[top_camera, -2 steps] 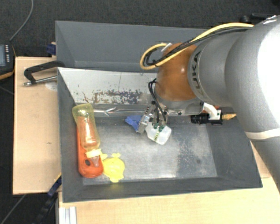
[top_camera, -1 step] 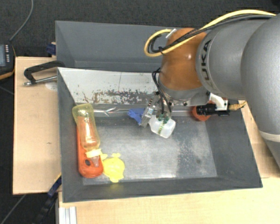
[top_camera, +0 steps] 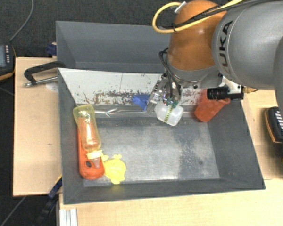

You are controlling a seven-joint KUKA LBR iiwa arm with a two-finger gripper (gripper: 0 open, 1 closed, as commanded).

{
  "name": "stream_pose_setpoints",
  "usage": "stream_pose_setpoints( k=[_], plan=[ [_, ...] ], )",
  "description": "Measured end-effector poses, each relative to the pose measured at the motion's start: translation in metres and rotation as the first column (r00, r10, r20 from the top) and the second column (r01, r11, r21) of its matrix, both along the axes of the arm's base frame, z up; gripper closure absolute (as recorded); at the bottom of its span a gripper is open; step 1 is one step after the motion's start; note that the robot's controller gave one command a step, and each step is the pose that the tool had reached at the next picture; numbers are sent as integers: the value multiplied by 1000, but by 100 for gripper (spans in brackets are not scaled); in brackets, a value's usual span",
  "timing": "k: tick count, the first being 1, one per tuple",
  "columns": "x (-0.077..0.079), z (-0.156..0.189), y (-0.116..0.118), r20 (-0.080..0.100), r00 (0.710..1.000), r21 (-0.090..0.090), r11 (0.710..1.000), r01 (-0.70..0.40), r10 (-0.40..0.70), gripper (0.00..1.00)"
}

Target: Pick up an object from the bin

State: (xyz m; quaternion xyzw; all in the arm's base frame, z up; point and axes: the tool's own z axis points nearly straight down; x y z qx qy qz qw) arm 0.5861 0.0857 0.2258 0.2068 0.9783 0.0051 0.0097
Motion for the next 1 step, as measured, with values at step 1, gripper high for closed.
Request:
stream_pose_setpoints(
  k=[1],
  plan=[
    [1,75,0,0,999,1,999,46,-46,100]
  ],
)
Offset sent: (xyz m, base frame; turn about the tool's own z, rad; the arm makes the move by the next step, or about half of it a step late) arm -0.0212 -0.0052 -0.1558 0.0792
